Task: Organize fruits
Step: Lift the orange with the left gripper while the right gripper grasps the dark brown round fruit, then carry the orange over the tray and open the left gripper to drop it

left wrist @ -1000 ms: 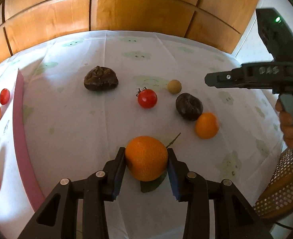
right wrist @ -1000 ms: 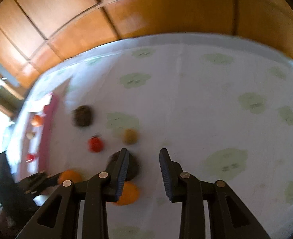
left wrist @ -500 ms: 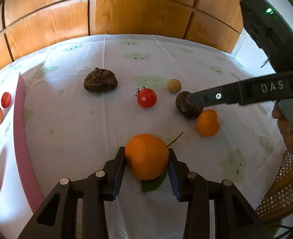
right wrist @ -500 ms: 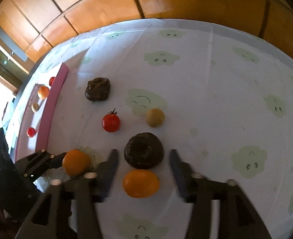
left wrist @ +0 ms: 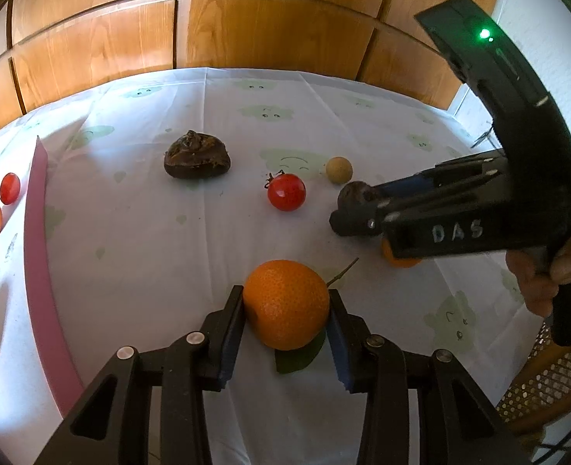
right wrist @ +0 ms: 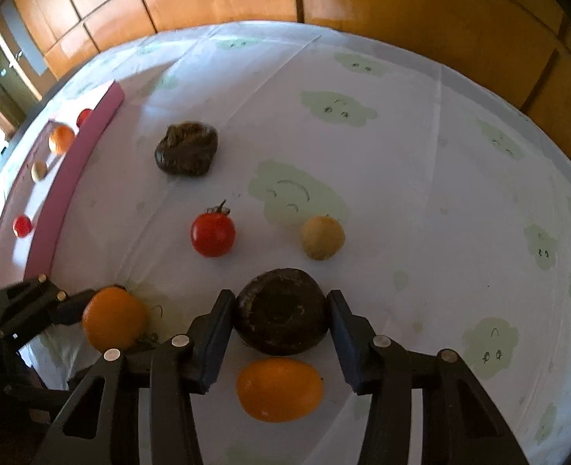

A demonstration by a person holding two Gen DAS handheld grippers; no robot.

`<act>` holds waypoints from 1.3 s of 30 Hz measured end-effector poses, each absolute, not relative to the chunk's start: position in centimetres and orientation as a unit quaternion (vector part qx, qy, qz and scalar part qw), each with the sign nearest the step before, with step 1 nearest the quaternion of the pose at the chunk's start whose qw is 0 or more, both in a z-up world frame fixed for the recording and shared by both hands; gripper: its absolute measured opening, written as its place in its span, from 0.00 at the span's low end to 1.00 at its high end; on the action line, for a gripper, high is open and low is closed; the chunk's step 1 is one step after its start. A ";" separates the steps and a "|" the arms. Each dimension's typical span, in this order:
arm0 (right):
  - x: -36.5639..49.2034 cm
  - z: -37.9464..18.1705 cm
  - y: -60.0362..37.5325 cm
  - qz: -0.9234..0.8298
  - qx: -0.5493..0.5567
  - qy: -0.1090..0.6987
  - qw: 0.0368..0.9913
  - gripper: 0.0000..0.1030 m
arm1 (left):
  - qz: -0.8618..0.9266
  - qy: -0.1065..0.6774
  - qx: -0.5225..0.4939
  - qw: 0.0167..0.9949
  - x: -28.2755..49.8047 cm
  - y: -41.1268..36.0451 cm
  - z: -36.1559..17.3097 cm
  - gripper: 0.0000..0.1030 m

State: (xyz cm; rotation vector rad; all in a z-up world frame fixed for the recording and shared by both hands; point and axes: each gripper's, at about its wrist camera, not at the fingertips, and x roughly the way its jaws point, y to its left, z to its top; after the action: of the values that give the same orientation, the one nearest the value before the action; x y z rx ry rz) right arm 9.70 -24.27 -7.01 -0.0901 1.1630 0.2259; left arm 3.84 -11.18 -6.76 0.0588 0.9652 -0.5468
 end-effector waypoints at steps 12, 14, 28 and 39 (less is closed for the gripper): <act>10.9 -7.7 -29.1 0.000 -0.006 0.574 0.819 0.48 | -0.257 0.456 0.035 0.851 3.8 -11.2 -6.8 0.40; 10.9 -8.0 -29.3 -0.002 -0.006 0.580 0.814 0.48 | -0.257 0.455 0.037 0.852 3.7 -11.3 -6.8 0.40; 10.9 -7.9 -30.1 -0.004 0.011 0.576 0.818 0.48 | -0.254 0.452 0.050 0.854 3.5 -11.6 -6.7 0.39; 10.7 -7.7 -29.1 -0.002 -0.013 0.571 0.821 0.48 | -0.239 0.457 0.061 0.855 3.3 -11.9 -6.4 0.38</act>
State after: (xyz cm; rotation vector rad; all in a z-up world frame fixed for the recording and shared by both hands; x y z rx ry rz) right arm 10.73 -29.14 -7.71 -0.0287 1.2146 -0.0043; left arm 3.27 -11.93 -6.36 0.1292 0.9603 -0.5026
